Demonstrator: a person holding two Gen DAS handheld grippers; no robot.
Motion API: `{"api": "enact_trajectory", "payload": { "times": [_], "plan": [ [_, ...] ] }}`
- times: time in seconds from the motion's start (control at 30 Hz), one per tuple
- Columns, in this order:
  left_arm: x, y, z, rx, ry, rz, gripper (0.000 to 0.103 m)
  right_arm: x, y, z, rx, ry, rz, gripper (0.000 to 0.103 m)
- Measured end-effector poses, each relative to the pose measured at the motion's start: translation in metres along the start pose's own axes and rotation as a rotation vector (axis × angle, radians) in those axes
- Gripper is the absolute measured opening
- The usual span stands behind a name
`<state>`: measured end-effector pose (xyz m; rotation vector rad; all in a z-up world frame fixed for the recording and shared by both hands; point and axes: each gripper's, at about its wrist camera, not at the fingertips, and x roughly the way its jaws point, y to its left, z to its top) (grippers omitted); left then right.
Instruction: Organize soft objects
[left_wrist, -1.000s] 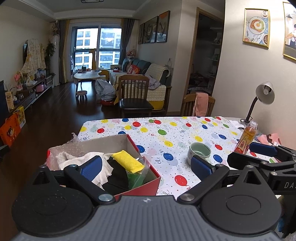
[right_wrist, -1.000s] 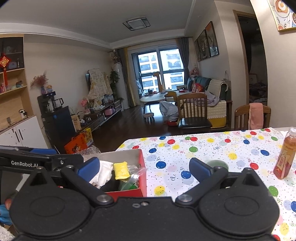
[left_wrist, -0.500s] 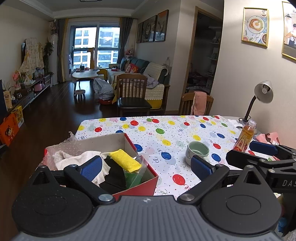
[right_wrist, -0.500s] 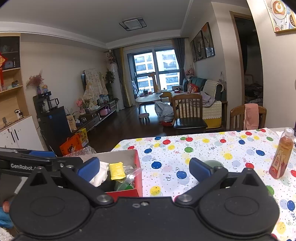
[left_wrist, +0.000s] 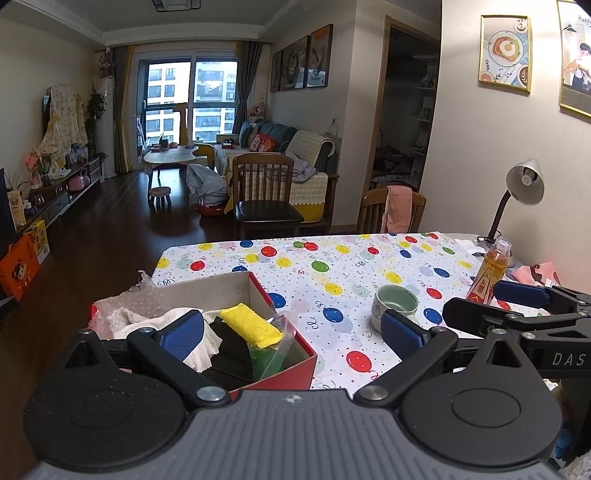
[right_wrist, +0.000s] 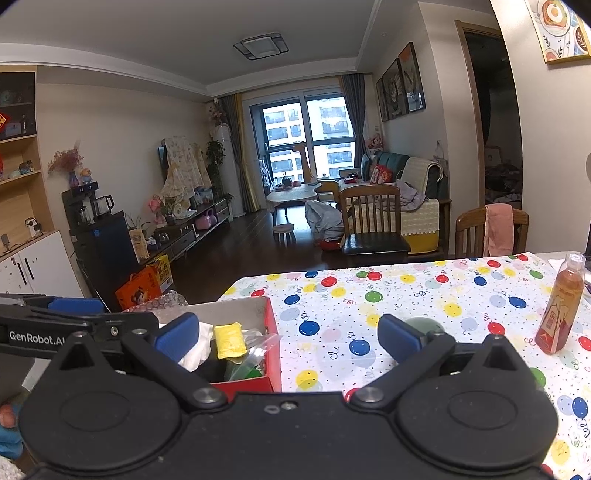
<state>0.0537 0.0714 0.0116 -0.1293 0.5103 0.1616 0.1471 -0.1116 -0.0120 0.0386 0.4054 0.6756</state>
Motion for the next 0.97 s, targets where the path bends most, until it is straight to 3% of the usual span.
{"api": "enact_trajectory", "payload": {
  "times": [0.97],
  "plan": [
    [0.0015,0.0013,-0.0020,-0.008,0.005,0.006,0.103,0.0042,0.0022,-0.0009,-0.010,0.018,0.015,0.103]
  ]
}}
